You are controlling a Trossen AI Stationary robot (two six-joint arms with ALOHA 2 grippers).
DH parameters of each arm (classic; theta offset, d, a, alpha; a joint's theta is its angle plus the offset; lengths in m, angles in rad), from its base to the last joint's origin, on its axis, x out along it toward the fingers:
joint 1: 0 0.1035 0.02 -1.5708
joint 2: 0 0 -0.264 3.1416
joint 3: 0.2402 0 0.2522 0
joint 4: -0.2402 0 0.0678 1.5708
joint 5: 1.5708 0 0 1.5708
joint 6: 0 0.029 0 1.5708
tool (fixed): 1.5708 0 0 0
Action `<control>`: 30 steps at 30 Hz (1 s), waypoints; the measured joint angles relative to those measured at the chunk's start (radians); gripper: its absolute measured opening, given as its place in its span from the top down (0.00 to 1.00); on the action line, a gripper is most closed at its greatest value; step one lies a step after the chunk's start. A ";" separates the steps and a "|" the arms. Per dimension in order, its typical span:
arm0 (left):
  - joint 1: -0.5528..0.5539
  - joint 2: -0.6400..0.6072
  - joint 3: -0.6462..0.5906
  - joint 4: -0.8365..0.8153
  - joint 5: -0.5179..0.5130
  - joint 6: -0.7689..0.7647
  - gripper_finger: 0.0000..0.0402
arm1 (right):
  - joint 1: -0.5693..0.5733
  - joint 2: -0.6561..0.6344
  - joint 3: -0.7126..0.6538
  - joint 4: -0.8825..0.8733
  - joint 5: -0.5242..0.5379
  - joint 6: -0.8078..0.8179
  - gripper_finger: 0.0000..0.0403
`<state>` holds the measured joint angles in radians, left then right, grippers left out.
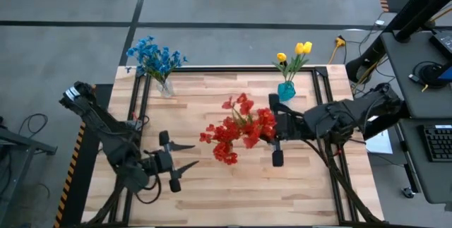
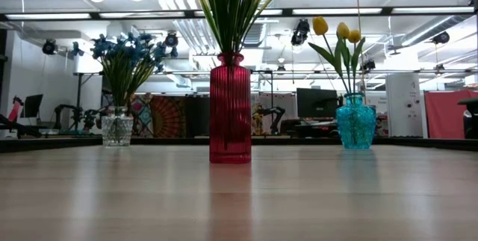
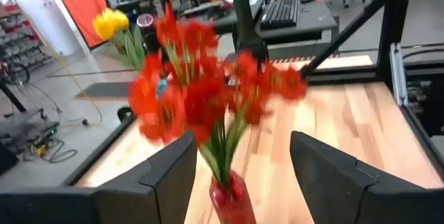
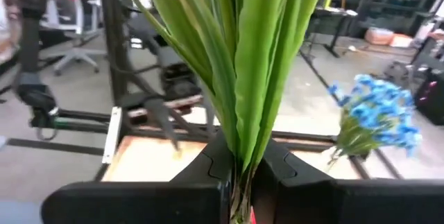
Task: Sort flowers into vase by color
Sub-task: Put the red flowers into the red vase
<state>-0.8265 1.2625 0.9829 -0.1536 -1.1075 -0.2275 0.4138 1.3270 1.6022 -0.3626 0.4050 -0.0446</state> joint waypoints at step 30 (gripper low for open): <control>0.243 0.546 -0.506 1.236 0.171 0.033 0.27 | 0.144 -0.075 -0.295 0.081 0.206 0.164 0.96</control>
<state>-0.5831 1.8083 0.4770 1.0826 -0.9367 -0.1949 0.5579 1.2522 1.3067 -0.2814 0.6112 0.1193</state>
